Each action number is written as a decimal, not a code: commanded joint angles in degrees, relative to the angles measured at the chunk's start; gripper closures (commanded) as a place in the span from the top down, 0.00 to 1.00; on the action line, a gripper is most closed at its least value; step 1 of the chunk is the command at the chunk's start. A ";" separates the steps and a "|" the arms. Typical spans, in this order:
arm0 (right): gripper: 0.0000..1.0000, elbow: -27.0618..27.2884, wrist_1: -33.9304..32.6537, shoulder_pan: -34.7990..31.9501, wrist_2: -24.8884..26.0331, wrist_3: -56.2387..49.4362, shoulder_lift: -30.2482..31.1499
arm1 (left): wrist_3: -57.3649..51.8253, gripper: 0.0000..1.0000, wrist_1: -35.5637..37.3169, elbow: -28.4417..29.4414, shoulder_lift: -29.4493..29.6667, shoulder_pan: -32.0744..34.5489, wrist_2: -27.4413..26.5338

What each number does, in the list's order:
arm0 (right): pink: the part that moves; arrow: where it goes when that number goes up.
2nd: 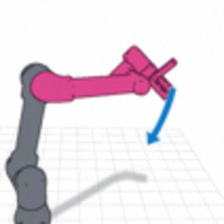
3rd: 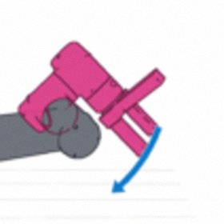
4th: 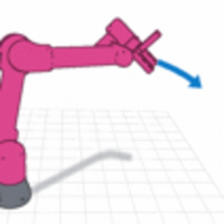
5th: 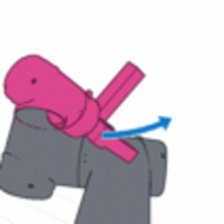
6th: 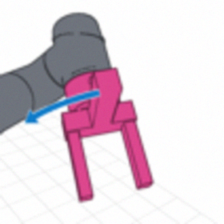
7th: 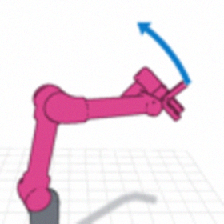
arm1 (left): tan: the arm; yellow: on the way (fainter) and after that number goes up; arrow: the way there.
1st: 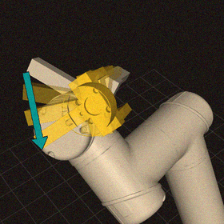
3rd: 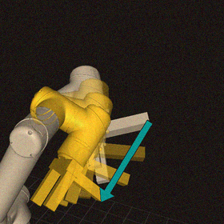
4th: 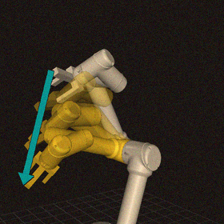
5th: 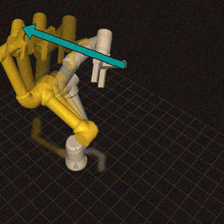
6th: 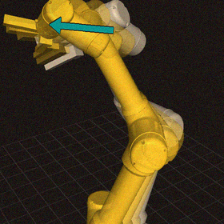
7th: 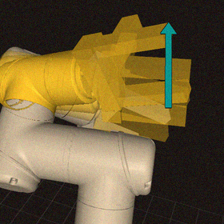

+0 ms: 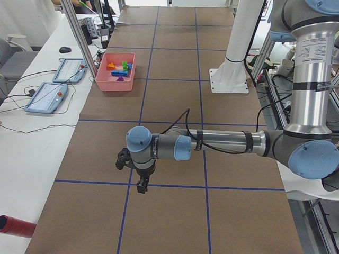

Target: Put all blocks into box

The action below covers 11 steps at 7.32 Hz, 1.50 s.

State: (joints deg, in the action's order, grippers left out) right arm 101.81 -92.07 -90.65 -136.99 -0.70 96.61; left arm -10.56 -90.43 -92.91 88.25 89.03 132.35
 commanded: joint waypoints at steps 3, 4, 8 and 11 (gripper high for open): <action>1.00 0.05 -0.39 -2.07 3.40 0.00 0.25 | 0.01 1.00 -0.01 -0.08 -0.01 0.09 -0.07; 1.00 0.05 -0.57 -2.07 3.40 0.00 0.16 | 0.01 1.00 -0.01 -0.08 -0.01 0.00 -0.07; 1.00 -0.12 -0.83 -2.07 3.22 0.61 0.16 | 0.01 1.00 -0.01 -0.25 -0.01 0.09 -0.16; 1.00 -0.30 -0.83 -2.07 3.22 0.79 0.16 | 10.04 1.00 -0.01 -0.77 0.08 0.09 -0.16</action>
State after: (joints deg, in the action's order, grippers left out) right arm 101.56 -92.84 -92.73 -133.77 0.02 96.77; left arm -7.05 -90.40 -93.35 88.26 89.12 132.15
